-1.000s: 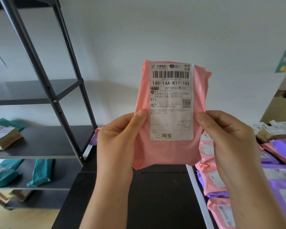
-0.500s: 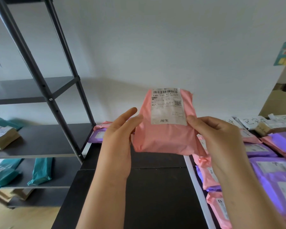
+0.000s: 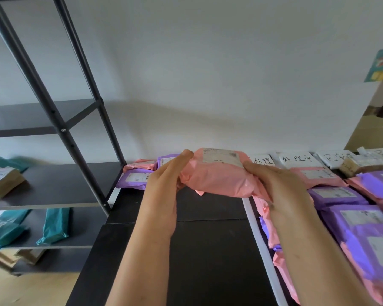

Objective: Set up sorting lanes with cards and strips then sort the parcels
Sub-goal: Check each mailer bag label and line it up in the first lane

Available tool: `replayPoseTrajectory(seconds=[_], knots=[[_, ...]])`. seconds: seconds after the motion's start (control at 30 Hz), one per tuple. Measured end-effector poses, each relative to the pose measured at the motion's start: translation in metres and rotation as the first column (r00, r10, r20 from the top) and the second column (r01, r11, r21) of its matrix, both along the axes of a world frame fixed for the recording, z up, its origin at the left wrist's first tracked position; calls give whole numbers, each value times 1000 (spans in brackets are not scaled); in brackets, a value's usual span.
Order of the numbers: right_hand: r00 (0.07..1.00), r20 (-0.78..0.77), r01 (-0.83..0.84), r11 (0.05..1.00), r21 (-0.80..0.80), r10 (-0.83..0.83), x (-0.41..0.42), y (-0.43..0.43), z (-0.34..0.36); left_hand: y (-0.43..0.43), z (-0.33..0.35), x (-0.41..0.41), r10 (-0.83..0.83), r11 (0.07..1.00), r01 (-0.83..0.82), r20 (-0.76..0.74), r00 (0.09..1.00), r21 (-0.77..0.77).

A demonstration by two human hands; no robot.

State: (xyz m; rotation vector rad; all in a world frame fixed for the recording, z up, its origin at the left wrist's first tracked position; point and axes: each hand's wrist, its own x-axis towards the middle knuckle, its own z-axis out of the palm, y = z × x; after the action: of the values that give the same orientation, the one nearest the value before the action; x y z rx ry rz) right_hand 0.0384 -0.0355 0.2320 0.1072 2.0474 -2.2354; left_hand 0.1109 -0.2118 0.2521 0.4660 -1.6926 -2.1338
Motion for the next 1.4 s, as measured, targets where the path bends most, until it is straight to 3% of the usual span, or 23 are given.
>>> replayPoseTrajectory(seconds=[0.1,0.27,0.4,0.5,0.63,0.8,0.97,1.27,1.4], knots=[[998,-56,-3,1000,19,4,1,1,-1,1,-2,1,-10,1000,10,4,1000,-12],[959,-260,-50,967,250,116,9,4,-8,-3,-20,0,79,997,-76,84,993,-33],[940,-279,-71,912,405,197,18,4,-22,-1,-38,-1,146,980,-128,114,983,-152],[958,-246,-13,885,466,144,23,6,-34,-5,-49,-6,163,964,-135,107,981,-230],[968,-251,138,850,508,-7,27,13,-48,-9,-64,-11,80,930,-28,127,989,-367],[956,-281,246,762,599,-88,32,33,-69,2,-84,-16,-164,841,263,241,957,-473],[966,-186,254,761,597,-177,45,64,-99,27,-103,-23,-317,744,458,346,883,-488],[935,-82,335,788,516,-344,39,148,-122,109,-120,-46,-382,718,519,361,850,-463],[932,0,320,823,469,-362,14,199,-133,160,-133,-61,-340,766,454,313,887,-456]])
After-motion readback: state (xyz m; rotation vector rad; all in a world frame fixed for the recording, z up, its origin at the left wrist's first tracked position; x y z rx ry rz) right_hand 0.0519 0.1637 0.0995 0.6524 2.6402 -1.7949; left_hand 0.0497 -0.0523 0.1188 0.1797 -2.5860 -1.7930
